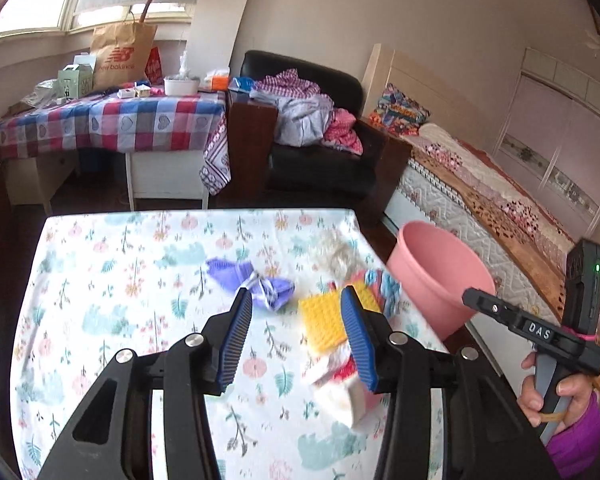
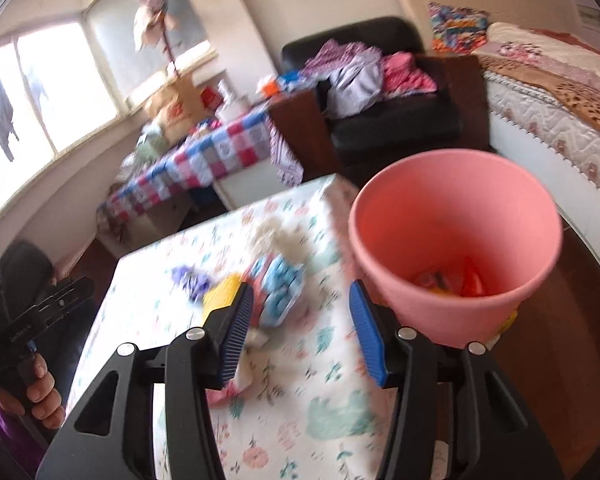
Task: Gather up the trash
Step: 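Move both grippers back toward the table, then grasp the purple face mask with the left gripper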
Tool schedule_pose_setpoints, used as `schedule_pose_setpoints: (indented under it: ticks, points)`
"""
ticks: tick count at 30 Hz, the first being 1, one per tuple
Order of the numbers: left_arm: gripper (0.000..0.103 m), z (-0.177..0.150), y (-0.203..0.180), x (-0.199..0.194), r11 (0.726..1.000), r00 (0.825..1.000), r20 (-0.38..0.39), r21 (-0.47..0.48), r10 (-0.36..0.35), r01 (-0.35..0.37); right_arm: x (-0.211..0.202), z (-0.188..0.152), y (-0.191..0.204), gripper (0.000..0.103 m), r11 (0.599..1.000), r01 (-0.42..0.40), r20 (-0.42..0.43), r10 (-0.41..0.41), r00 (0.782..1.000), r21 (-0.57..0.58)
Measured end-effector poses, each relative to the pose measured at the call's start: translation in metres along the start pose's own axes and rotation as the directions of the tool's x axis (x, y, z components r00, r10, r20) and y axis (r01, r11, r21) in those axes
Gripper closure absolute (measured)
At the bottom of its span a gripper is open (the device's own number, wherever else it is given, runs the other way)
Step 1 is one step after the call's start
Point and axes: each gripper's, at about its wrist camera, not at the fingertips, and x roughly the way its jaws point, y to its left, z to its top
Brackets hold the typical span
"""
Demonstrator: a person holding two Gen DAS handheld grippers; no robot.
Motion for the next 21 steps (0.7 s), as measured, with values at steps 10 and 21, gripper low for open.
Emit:
schedule_pose_setpoints:
  ticks: [10,21]
  points:
    - [0.064,-0.042,-0.020,0.039,0.998,0.990,-0.133,0.035,-0.054,0.059,0.013,-0.016,0.015,0.053,0.998,-0.055,-0.080,0.053,0.995,-0.031]
    - [0.065,-0.002,0.006,0.085,0.994,0.989,-0.108,-0.042,0.098,-0.103,0.019,-0.013,0.027,0.053,0.989,-0.131,-0.081,0.126,0.989,-0.063]
